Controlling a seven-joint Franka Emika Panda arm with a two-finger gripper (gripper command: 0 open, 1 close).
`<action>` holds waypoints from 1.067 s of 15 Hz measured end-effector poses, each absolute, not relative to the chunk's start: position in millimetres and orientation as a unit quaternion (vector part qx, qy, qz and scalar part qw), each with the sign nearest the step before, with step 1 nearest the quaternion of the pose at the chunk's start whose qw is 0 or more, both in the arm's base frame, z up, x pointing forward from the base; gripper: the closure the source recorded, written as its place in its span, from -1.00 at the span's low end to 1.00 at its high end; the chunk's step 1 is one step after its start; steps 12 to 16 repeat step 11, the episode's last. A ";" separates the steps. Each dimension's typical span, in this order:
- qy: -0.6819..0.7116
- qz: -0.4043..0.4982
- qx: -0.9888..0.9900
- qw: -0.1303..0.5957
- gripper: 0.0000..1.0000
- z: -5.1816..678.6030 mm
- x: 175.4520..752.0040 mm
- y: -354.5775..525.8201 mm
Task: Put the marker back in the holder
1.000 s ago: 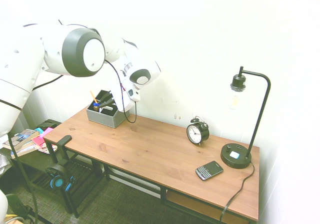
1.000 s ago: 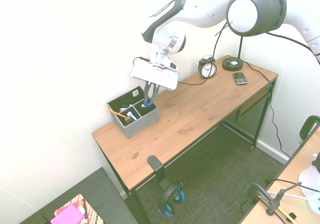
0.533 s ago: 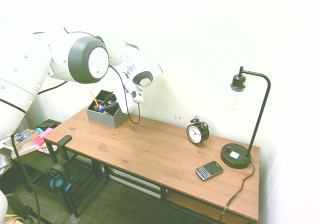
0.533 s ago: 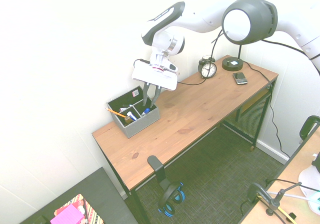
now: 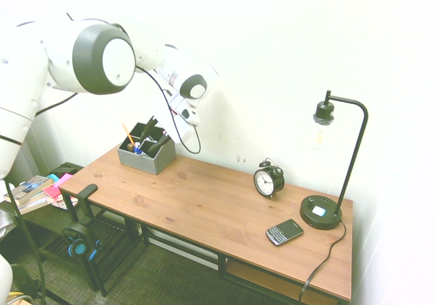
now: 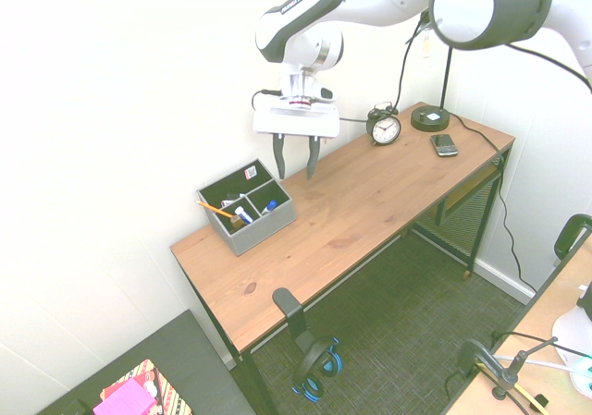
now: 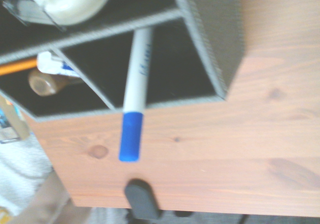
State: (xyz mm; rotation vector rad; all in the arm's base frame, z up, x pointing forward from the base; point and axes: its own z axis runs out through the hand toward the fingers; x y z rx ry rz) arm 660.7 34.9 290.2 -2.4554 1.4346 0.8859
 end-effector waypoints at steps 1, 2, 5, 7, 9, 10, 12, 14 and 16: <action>0.470 0.276 -0.836 0.063 -1.00 304.9 651.2 24.1; 0.458 0.255 -0.850 0.046 -1.00 320.9 640.5 11.9; 0.421 0.189 -0.887 0.006 -1.00 358.0 608.8 -14.4; 0.399 0.139 -0.906 -0.005 -1.00 373.7 590.2 -21.5; 0.378 0.086 -0.922 -0.001 -1.00 379.1 573.1 -22.0; 0.368 0.059 -0.928 0.001 -1.00 376.8 565.1 -21.2; 0.355 0.032 -0.934 0.003 -1.00 371.2 556.7 -19.7; 0.355 0.032 -0.934 0.003 -1.00 371.2 556.7 -19.7; 0.355 0.032 -0.934 0.003 -1.00 371.2 556.7 -19.7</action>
